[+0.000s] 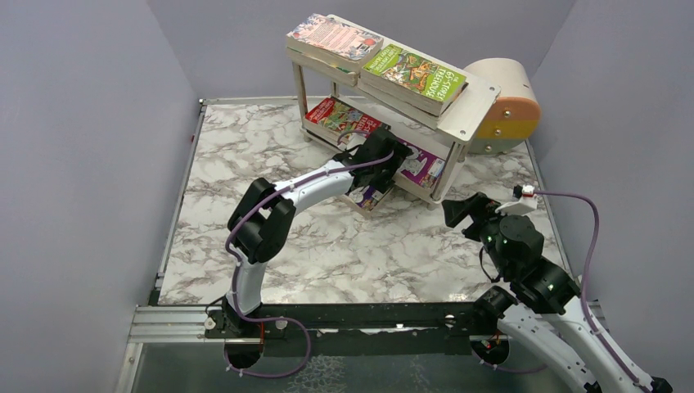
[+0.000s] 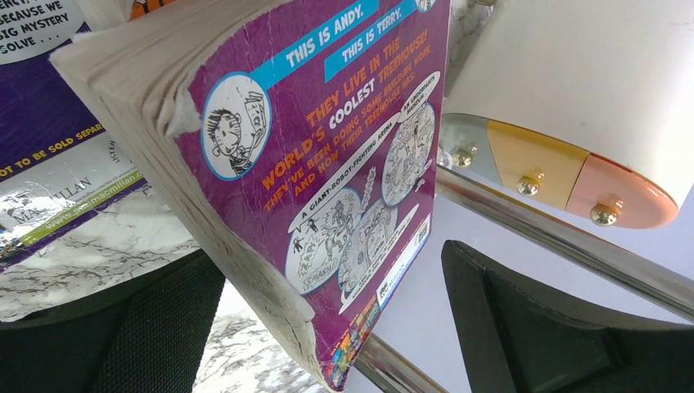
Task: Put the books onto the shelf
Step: Adjust the book on the shelf.
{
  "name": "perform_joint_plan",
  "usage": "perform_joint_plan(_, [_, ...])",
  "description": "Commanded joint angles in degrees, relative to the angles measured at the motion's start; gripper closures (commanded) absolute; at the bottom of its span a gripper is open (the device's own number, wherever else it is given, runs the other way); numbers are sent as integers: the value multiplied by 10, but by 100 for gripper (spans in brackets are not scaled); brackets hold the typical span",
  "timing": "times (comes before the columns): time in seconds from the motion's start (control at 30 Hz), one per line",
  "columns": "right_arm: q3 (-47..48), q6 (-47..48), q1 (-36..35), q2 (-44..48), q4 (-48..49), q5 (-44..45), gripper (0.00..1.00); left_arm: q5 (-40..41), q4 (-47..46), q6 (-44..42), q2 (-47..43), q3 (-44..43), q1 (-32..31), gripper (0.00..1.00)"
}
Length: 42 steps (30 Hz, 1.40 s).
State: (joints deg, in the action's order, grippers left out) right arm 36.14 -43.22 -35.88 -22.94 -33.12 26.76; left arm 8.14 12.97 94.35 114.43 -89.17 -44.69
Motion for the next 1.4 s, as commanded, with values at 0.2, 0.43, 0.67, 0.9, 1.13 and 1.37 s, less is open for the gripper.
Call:
perform_joint_plan(0.2, [1,4,3,-5,12,10,12,20,9,13,-26,-3,11,1])
perform_joint_plan(0.43, [0,4,3,-6,12,10,12,18,5,14,-23,-5,15,1])
perform_joint_plan(0.67, [0,4,3,-7,11,10,12,17,4,13,-19,-8,16,1])
perform_joint_plan(0.9, [0,6,3,-7,10,11,12,17,4,10,-27,9,16,1])
perform_joint_plan(1.13, [-5,30,3,-14,23,-7,12,28,12,-5,-72,71,21,1])
perform_joint_plan(1.37, [7,78,3,-106,50,-77,12,69,11,-55,-164,152,40,1])
